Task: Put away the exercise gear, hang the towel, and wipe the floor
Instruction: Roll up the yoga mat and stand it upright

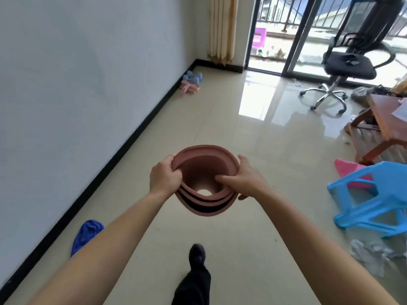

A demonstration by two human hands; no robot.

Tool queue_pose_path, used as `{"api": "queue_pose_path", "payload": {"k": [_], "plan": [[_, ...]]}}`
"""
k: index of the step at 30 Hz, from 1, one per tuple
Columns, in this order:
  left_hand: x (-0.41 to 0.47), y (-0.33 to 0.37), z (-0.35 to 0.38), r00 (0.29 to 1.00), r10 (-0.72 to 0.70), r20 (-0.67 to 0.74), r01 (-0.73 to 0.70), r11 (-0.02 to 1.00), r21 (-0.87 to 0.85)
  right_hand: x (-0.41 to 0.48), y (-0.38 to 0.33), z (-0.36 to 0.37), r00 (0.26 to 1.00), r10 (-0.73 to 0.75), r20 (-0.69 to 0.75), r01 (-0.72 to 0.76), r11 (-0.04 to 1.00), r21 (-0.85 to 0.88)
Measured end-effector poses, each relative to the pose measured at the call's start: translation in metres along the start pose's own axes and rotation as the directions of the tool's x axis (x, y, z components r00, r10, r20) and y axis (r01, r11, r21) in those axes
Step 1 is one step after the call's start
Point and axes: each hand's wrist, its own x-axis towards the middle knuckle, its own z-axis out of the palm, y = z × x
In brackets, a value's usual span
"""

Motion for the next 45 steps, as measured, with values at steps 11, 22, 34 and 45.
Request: {"api": "queue_pose_path", "payload": {"k": [11, 22, 34, 45], "plan": [[0.316, 0.136, 0.014, 0.975, 0.22, -0.004, -0.22, 0.975, 0.016, 0.266, -0.137, -0.159, 0.898, -0.329, -0.293, 0.261, 0.933, -0.246], [0.619, 0.298, 0.135, 0.891, 0.436, -0.129, -0.428, 0.9, 0.088, 0.56, -0.175, -0.347, 0.705, -0.545, -0.454, 0.422, 0.837, -0.349], [0.938, 0.395, 0.199, 0.912, 0.339, -0.23, -0.351, 0.936, -0.012, 0.897, -0.295, -0.491, 0.675, -0.609, -0.416, 0.514, 0.793, -0.327], [1.286, 0.435, 0.239, 0.942, 0.259, -0.215, -0.264, 0.965, 0.005, 1.217, -0.413, -0.559, 0.714, -0.599, -0.363, 0.499, 0.799, -0.336]]}}
